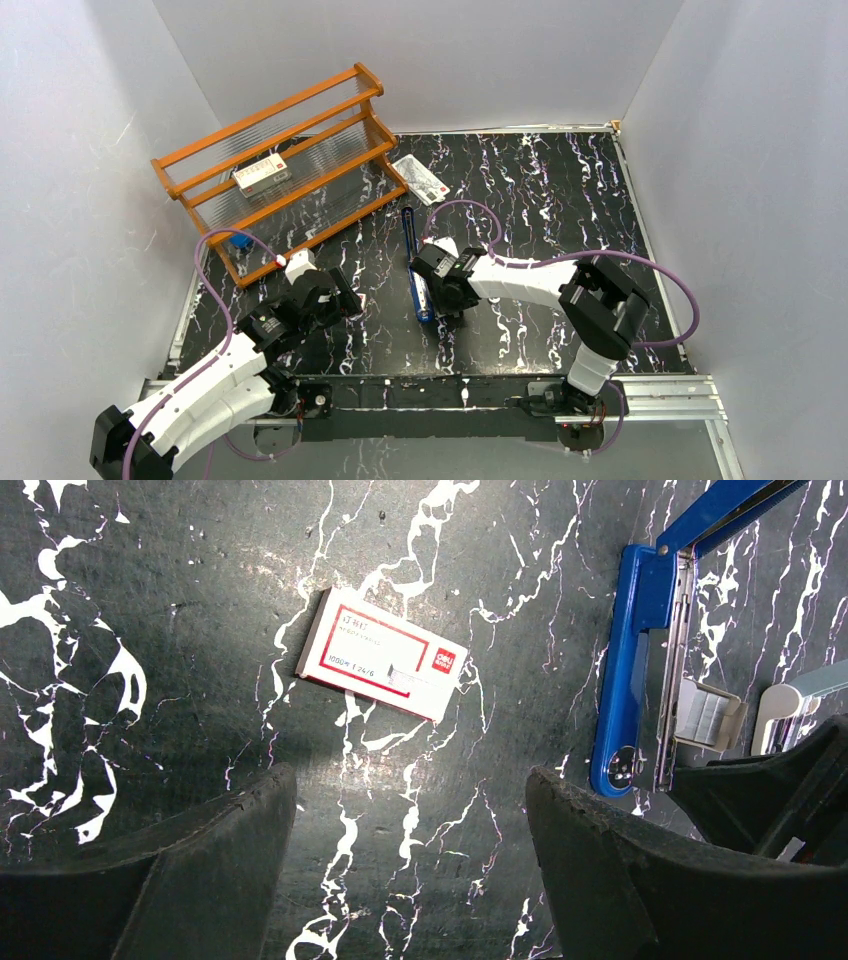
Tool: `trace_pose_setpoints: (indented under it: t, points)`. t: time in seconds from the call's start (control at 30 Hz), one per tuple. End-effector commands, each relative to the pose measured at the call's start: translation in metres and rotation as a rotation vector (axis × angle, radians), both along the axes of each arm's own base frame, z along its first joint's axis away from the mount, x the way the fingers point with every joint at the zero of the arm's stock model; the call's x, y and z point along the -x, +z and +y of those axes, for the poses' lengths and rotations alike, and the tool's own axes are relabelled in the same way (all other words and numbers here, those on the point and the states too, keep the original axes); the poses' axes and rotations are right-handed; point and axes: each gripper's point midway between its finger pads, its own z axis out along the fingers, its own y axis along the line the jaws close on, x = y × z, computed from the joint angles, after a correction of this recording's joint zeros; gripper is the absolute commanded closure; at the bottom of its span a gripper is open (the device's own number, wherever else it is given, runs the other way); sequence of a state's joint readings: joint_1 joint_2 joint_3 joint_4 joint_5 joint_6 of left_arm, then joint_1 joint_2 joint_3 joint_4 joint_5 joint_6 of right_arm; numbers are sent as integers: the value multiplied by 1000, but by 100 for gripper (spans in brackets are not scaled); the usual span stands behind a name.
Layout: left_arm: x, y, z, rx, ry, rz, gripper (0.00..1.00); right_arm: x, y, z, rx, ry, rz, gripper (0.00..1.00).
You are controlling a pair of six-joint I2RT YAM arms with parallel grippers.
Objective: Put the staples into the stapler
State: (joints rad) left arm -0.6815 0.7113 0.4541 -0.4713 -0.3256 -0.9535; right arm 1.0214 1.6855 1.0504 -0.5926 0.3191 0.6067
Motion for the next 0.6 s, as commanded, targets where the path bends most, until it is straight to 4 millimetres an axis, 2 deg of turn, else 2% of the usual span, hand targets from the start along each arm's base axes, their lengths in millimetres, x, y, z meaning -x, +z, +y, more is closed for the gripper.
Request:
trace_pose_setpoints:
  t: [0.0,0.17,0.57]
  points:
    - [-3,1,4,-6,20,-15,18,-7,-2,6,-29,-55,-37,48]
    - [-2,0,4,-6,20,-12,18,-9,-3,2,-30,-77,-53,54]
    - [-2,1,4,-6,20,-12,18,-8,-5,-4,-23,-119,-54,60]
